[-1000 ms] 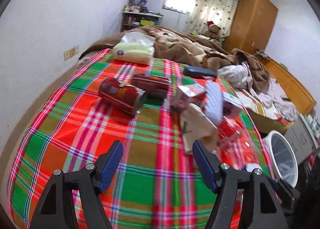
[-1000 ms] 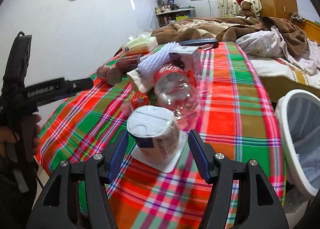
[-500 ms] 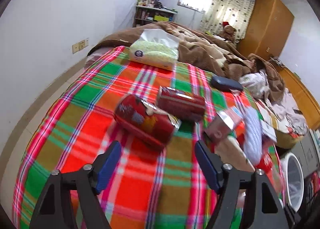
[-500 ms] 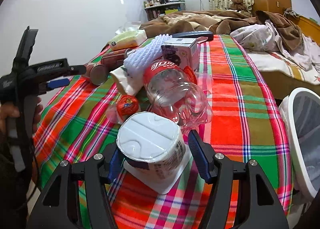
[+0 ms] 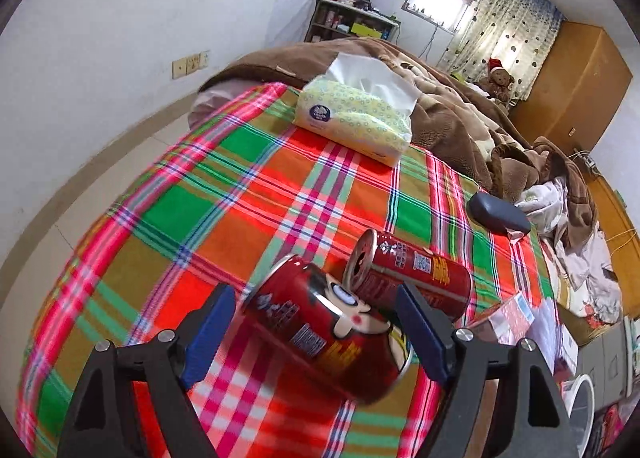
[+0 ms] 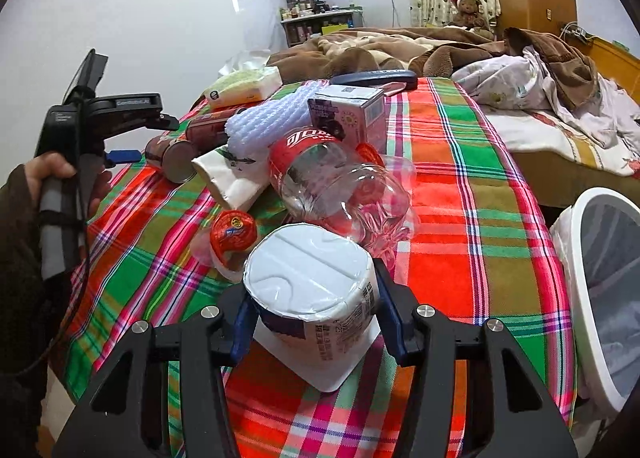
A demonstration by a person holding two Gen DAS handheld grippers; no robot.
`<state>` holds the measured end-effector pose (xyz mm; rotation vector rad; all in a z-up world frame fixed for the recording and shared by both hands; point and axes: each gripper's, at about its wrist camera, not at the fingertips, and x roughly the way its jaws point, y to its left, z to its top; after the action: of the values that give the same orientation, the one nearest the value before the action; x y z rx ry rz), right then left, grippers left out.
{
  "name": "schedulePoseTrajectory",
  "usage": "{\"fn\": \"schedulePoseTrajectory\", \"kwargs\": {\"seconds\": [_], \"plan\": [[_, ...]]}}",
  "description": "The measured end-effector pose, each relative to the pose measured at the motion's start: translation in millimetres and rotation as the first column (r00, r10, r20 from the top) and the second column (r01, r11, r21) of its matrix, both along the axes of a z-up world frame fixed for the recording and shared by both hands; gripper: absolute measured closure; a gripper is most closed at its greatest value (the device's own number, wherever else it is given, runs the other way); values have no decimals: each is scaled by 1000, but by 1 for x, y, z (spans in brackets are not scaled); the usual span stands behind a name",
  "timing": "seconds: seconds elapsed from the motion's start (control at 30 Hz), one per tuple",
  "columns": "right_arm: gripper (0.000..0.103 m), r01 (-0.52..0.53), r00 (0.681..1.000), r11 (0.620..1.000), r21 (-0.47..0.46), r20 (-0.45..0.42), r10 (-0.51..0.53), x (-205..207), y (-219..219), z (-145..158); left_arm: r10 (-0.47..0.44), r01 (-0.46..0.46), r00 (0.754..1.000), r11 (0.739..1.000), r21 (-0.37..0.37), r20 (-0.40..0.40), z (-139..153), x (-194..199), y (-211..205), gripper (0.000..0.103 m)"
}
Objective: Collect trash
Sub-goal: 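Lift the red can with the left tool, holding the yogurt cup in right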
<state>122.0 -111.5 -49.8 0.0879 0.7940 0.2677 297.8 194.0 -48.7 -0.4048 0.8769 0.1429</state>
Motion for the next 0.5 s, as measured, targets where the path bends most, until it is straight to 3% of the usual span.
{"fn": "schedulePoseTrajectory", "kwargs": {"seconds": [0.2,0.43,0.5], "plan": [[50,7,1000,1000,-1,2,-7,1,-3,1,-10,13,996,999,38,-85,-22,19,-13,21],[50,19,1000,1000,12,0,-19,5,-8,0,-35,37,997,999,39,-67,-24,10,-18,22],[50,17,1000,1000,15,1,-17,5,-7,0,-48,51,997,998,45,-66,-23,7,-19,28]]}}
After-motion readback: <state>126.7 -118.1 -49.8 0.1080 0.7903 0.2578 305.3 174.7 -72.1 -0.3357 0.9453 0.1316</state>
